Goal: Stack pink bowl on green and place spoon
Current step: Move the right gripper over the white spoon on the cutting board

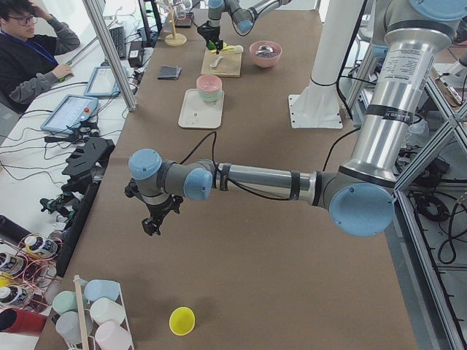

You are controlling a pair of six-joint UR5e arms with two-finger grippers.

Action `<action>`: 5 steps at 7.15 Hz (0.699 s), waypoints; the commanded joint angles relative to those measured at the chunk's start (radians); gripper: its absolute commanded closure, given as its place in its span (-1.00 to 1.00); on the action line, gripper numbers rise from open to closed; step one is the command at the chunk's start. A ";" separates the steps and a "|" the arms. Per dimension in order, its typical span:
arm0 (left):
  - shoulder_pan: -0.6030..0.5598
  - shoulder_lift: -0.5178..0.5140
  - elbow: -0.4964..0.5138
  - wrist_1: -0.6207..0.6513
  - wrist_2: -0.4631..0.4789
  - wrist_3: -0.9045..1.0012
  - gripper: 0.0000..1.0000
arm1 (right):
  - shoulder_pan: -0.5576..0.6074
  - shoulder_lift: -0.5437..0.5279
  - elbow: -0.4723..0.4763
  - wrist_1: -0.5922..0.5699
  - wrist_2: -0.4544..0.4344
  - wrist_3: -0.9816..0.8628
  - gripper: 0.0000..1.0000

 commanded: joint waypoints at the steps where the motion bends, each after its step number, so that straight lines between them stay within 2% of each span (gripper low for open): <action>1: 0.001 0.003 0.003 0.001 -0.021 -0.005 -0.98 | 0.001 -0.002 -0.030 0.062 0.080 -0.004 -0.63; 2: 0.001 0.004 0.003 0.001 -0.027 -0.006 -0.98 | 0.002 -0.014 -0.025 0.062 0.118 -0.002 -0.63; 4: 0.002 0.007 0.003 -0.001 -0.029 -0.009 -0.98 | 0.002 -0.024 -0.025 0.062 0.120 -0.002 -0.61; 5: 0.002 0.009 0.003 -0.001 -0.029 -0.009 -0.98 | 0.001 -0.028 -0.025 0.062 0.111 -0.005 -0.48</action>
